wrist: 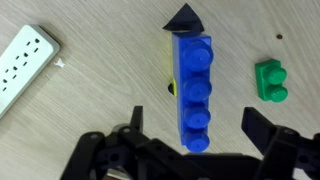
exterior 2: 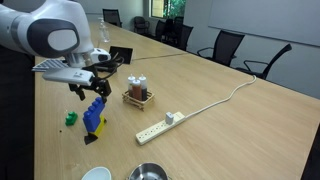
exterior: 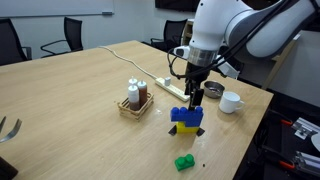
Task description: Stack the blue block on top of the yellow and blue blocks
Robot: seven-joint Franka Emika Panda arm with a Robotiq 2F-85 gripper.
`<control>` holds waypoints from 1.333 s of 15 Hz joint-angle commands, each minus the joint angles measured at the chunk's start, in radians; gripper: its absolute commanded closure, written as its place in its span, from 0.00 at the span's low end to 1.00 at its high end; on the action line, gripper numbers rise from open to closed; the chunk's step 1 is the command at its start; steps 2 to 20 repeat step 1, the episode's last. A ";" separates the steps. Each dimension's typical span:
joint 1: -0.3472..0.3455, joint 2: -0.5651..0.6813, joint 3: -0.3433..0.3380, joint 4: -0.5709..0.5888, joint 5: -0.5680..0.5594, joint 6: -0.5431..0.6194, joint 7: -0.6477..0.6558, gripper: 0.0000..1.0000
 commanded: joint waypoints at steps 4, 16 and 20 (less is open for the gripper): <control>0.000 -0.001 0.000 0.001 0.001 -0.003 -0.001 0.00; 0.000 -0.001 0.000 0.001 0.001 -0.003 -0.001 0.00; 0.000 -0.001 0.000 0.001 0.001 -0.003 -0.001 0.00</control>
